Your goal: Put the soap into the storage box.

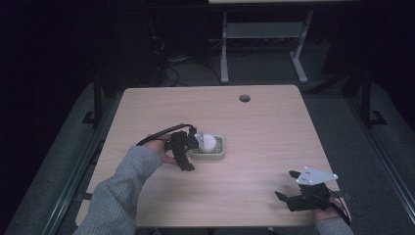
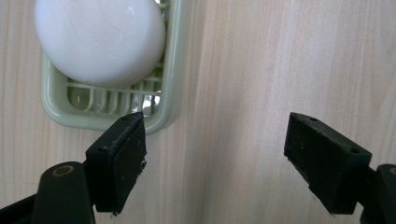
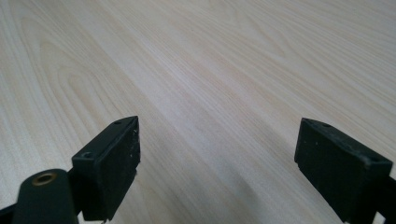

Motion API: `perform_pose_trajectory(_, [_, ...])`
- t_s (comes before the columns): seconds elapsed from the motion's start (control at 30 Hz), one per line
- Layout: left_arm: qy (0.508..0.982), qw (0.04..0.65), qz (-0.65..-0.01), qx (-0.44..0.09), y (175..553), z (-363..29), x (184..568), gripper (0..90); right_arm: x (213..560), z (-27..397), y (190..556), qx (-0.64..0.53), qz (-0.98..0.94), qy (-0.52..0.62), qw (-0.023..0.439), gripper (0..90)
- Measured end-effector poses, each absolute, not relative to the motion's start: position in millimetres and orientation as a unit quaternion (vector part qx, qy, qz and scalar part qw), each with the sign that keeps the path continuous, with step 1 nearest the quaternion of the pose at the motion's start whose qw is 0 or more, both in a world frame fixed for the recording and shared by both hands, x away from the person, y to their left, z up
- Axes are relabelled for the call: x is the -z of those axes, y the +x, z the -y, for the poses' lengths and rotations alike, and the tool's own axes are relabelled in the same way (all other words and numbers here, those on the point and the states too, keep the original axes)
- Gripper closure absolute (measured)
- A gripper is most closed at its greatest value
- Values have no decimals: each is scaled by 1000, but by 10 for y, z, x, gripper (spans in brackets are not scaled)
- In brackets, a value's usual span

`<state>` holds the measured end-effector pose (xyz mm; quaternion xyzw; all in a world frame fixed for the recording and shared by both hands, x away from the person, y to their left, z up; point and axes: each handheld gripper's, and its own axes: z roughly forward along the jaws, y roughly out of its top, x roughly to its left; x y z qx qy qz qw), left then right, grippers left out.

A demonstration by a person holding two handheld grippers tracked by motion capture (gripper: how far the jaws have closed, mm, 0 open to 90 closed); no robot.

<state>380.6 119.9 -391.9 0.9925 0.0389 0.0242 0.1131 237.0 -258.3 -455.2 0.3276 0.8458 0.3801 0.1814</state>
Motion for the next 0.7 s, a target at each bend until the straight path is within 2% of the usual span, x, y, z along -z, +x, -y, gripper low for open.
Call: perform_pose_trajectory(0.7, [993,109,-27,-28,3601,-1253,3938,202,4567,2610,2369,-376,-846,332,182,138])
